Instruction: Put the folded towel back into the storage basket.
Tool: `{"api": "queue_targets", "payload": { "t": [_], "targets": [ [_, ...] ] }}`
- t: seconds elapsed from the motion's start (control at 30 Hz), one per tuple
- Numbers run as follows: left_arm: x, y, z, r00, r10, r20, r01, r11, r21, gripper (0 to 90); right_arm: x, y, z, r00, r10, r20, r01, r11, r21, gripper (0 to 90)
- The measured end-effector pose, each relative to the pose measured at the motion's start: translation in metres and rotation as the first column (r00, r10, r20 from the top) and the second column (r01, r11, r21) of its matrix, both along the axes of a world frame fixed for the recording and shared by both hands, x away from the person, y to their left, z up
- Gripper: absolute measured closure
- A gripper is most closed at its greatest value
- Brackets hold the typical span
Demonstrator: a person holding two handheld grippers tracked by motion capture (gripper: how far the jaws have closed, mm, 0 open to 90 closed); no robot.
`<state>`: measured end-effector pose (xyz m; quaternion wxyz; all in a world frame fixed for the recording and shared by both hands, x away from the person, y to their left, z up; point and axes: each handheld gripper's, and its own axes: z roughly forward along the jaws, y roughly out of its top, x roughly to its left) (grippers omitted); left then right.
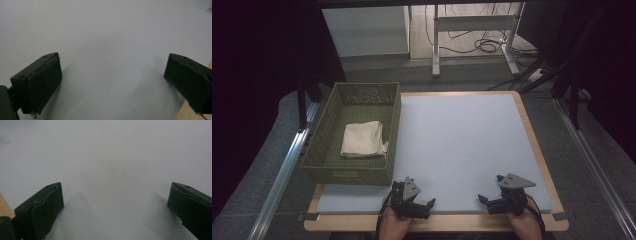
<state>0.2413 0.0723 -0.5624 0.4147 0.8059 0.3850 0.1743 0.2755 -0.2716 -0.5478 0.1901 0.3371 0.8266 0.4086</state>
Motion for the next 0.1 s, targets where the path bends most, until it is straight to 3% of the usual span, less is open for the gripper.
{"api": "queue_targets", "payload": {
  "t": [0.1],
  "targets": [
    [0.0, 0.0001, -0.0001, 1.0, 0.0, -0.001, 0.0, 1.0, -0.001, 1.4, -0.0001, -0.0001, -0.0002, 1.0, 0.0, 0.001, 0.0, 1.0, 0.002, 0.5]
  ]
}}
